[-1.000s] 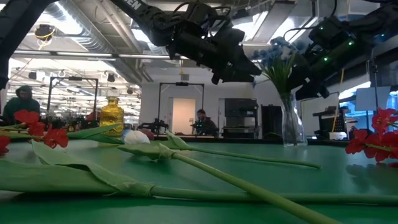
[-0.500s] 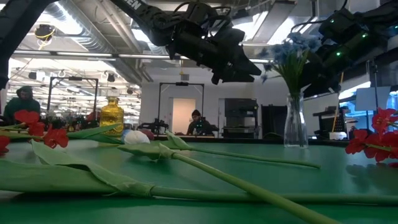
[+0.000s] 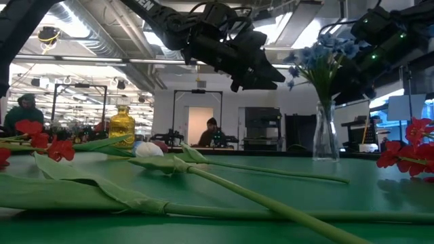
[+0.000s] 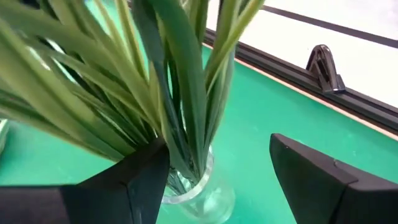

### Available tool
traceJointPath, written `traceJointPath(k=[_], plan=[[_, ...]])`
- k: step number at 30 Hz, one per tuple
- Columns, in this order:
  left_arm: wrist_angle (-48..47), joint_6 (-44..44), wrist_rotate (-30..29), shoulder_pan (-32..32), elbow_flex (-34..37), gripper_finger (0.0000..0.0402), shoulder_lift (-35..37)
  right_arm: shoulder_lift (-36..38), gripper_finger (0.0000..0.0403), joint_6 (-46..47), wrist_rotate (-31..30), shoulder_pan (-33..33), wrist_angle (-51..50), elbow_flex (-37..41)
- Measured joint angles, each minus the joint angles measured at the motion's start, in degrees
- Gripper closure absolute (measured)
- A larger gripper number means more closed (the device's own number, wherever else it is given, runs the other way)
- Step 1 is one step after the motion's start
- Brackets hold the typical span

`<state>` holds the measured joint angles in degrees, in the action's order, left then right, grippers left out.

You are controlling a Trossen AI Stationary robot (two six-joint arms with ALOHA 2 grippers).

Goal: Sort flowers into vase by color
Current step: Put the light blue flowers into the transparent vase

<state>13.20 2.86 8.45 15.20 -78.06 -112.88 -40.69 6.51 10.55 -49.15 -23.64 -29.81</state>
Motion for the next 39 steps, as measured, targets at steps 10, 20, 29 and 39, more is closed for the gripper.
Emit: traceJointPath(k=[10,20,29,39], plan=[[-0.73,-0.01,0.0,0.0,0.0,0.0201,0.0,0.0,0.0107,-2.33,-0.01,0.0,-8.05,-9.63],[-0.75,-0.22,0.01,-0.36,0.0,0.0201,0.0,-1.2,0.0108,-3.05,-2.46,0.0,-13.96,-9.83],[-0.75,-0.22,0.0,-0.39,0.0,0.0201,0.0,-1.15,0.0214,-3.04,-2.4,0.0,-13.42,-9.83],[-0.91,-0.23,0.0,-0.39,0.0,0.0201,0.0,-1.05,0.0314,-2.98,-1.49,0.0,-13.31,-9.83]])
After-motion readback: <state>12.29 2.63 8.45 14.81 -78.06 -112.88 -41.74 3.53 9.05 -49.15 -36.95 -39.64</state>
